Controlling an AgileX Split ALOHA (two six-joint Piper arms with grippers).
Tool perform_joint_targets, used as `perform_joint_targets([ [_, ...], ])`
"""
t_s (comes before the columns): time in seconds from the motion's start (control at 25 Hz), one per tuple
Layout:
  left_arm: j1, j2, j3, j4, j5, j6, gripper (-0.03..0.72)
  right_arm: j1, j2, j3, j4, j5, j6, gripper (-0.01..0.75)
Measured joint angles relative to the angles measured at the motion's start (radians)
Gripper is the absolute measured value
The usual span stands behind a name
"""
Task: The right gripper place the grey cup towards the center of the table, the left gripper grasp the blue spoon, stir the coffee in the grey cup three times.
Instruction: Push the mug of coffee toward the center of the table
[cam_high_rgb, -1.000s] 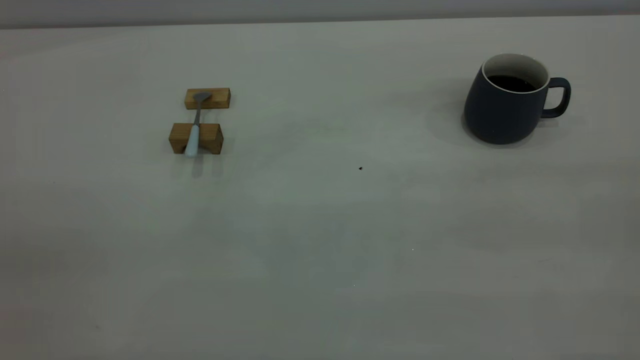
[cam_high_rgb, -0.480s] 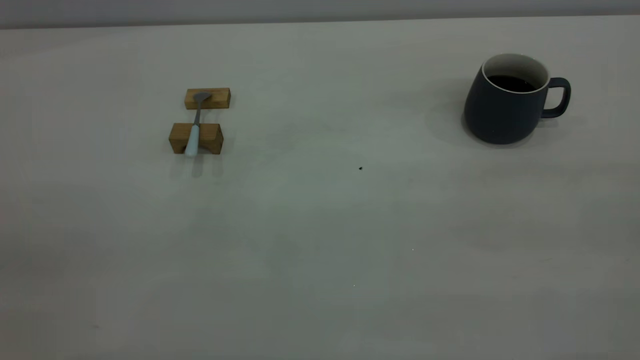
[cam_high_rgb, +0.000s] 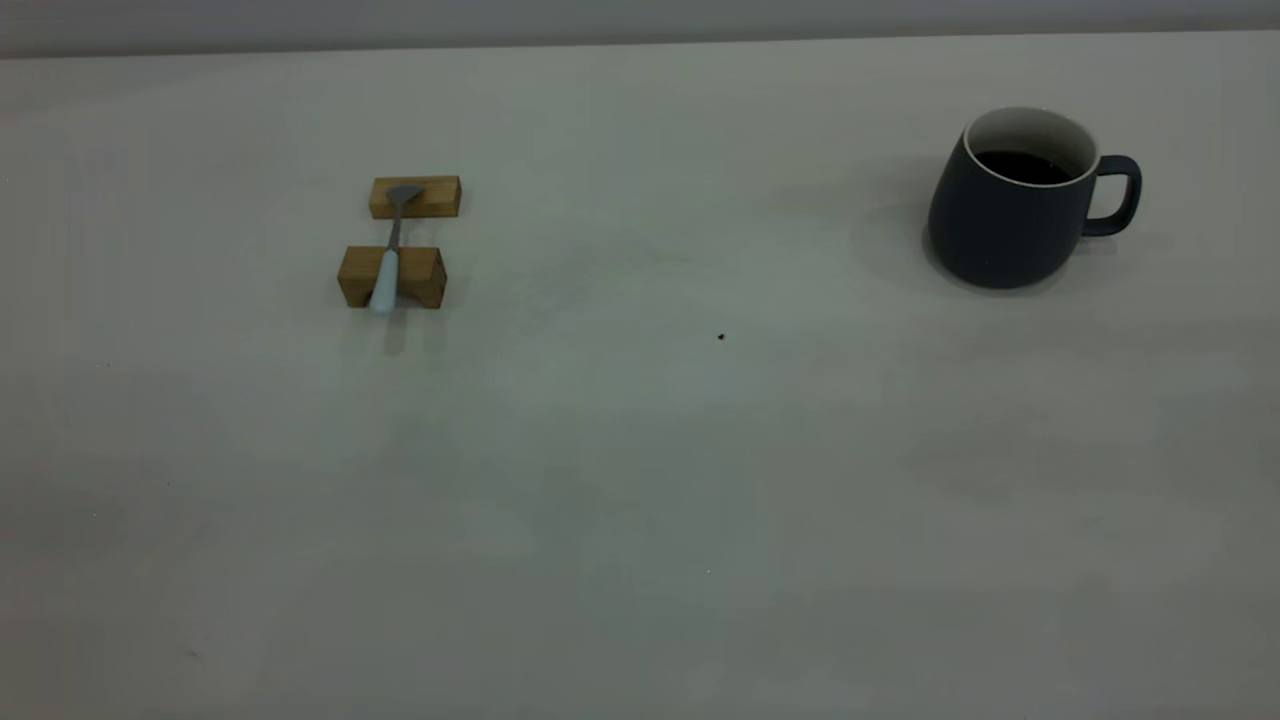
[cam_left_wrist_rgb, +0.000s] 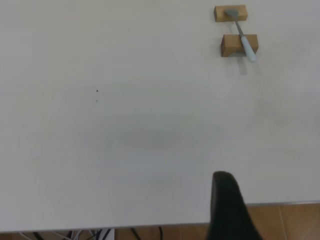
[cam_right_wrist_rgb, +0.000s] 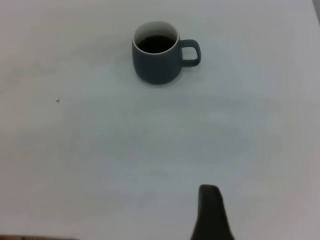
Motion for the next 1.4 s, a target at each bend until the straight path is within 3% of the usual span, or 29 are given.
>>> perform_joint_targets([
  [0.4, 0.0, 0.0, 0.0, 0.0, 0.0, 0.0, 0.505, 0.0, 0.703, -0.172, -0.02, -0.219, -0.171, 0.593],
  [0.76, 0.0, 0.0, 0.0, 0.0, 0.0, 0.0, 0.505, 0.0, 1.196, -0.242, -0.019, -0.508, -0.631, 0.593],
  [1.08, 0.0, 0.0, 0.0, 0.0, 0.0, 0.0, 0.505, 0.039, 1.538, -0.363, 0.009, -0.62, -0.857, 0.593],
  [1.4, 0.0, 0.0, 0.0, 0.0, 0.0, 0.0, 0.505, 0.058, 1.846, -0.541, -0.137, -0.672, -0.878, 0.593],
])
